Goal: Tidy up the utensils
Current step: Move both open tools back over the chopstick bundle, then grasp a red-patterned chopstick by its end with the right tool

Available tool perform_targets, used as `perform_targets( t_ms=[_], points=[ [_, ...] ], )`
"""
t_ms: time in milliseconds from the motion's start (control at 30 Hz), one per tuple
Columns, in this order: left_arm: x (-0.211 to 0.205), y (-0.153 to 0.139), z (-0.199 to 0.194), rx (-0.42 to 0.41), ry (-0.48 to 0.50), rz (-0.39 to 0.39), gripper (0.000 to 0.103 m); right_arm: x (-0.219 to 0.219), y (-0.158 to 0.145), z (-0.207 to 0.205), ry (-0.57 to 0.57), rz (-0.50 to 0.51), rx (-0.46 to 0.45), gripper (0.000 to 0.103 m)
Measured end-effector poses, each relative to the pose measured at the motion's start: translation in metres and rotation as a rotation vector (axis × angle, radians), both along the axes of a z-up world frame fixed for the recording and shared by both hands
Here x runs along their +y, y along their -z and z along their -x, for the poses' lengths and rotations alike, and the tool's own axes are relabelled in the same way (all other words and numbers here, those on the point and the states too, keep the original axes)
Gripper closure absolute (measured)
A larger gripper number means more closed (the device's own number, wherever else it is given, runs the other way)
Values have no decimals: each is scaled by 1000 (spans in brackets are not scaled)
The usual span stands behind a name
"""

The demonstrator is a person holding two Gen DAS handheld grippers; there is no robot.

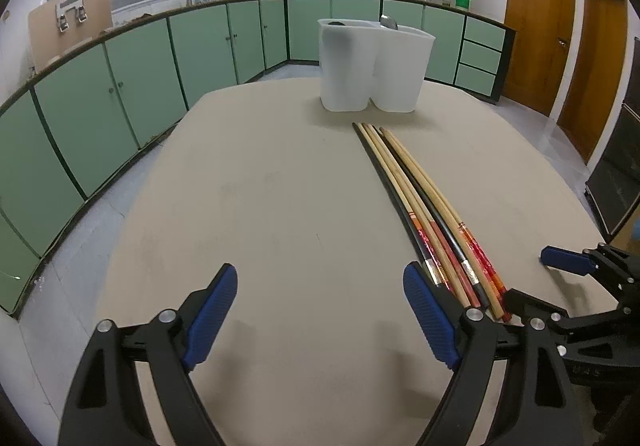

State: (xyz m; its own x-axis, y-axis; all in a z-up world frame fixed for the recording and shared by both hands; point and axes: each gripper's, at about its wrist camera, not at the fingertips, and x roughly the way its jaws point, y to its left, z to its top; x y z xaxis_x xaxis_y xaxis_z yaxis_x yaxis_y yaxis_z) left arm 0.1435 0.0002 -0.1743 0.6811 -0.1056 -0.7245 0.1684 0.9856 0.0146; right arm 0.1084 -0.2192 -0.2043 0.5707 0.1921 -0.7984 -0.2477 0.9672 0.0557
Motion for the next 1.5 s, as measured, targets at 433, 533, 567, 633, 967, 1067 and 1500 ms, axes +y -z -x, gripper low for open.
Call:
perform_targets(
  t_ms=[433,533,567,633,967,1067,1500],
  points=[
    [7,-1,5,3,-22,20,18,5,-2,0,-4,23,-3,39],
    [5,0,5,12,-24,29,18,8,-2,-1,-13,13,-4,65],
    [4,1,4,16,-23,27,18,9,1,-1,-20,10,9,69],
    [0,3,4,24,-18,23,18,11,1,2,-29,25,-15,71],
    [-29,18,0,77,40,42,18,-10,-1,1,-1,15,-15,91],
    [-38,23,-2,89,51,36,18,-18,-1,1,9,-3,-13,93],
    [-29,31,-7,110,-18,41,18,-24,0,3,-5,-56,-12,90]
  ],
)
